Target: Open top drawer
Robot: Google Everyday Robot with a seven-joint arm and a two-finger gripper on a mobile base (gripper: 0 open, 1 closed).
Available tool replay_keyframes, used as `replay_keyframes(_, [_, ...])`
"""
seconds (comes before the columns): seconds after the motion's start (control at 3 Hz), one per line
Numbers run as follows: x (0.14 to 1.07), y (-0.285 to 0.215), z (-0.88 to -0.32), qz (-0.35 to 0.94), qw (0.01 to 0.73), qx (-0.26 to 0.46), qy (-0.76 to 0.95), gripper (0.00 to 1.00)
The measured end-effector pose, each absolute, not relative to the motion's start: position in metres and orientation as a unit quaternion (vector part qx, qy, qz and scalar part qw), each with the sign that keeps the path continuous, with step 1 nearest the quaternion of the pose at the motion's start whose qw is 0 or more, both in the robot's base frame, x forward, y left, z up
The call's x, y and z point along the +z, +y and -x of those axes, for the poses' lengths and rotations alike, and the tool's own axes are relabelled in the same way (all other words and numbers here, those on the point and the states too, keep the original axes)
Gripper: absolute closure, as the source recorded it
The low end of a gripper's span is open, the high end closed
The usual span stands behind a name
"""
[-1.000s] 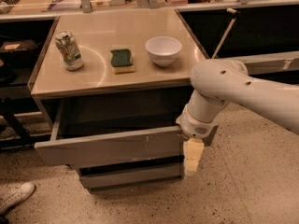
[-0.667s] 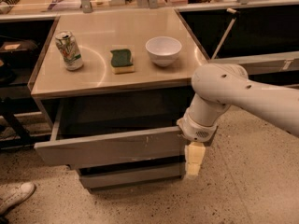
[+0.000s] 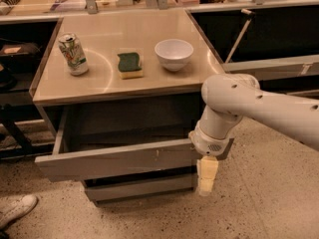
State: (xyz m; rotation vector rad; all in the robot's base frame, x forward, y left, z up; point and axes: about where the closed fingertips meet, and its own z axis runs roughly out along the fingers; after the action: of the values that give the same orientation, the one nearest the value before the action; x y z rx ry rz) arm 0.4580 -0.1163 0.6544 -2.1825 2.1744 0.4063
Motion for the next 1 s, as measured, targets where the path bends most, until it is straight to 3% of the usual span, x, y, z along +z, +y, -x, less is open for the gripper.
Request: replay_keyframes(1.0, [0.656, -0.112, -0.421, 0.698, 0.005, 0.154, 0.699, 0.00])
